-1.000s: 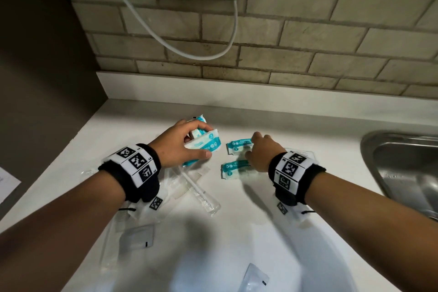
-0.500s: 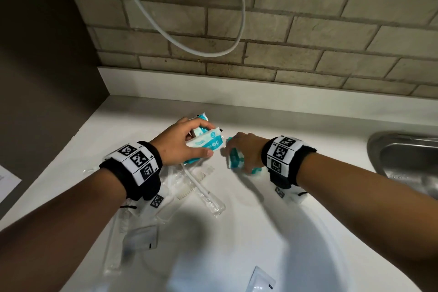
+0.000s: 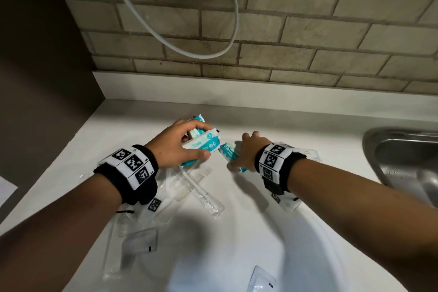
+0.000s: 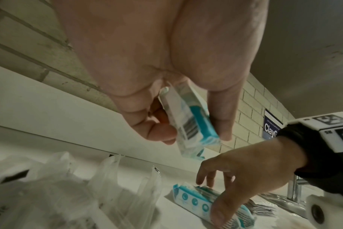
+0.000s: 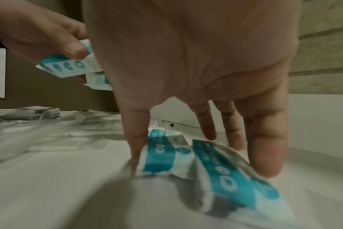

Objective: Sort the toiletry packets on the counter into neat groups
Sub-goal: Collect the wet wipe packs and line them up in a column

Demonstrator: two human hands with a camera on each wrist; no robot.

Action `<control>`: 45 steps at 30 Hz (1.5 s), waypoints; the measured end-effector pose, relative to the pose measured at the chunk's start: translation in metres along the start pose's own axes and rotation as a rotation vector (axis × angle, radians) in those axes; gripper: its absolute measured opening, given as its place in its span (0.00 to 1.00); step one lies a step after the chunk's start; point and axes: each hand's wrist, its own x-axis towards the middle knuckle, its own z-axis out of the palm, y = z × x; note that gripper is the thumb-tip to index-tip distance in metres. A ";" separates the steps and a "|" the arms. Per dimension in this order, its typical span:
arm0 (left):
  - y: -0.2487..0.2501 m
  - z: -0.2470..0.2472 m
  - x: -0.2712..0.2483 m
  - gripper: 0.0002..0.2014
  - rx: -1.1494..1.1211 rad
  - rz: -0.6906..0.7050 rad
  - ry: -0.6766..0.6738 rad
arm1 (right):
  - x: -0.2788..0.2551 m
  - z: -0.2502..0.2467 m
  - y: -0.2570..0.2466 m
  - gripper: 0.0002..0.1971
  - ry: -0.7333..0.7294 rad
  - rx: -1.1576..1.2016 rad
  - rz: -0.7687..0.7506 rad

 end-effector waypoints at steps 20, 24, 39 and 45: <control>0.005 0.011 -0.009 0.28 -0.044 0.000 -0.007 | -0.033 -0.016 0.008 0.33 0.117 0.832 -0.394; 0.015 0.020 -0.008 0.31 -0.059 0.034 -0.036 | -0.042 -0.018 0.002 0.22 0.203 0.918 -0.364; 0.031 0.023 -0.021 0.30 -0.396 0.011 0.033 | -0.071 0.009 0.016 0.06 0.048 0.933 -0.265; 0.032 0.030 -0.015 0.30 -0.253 -0.018 0.084 | -0.080 0.017 0.035 0.04 0.049 0.849 -0.147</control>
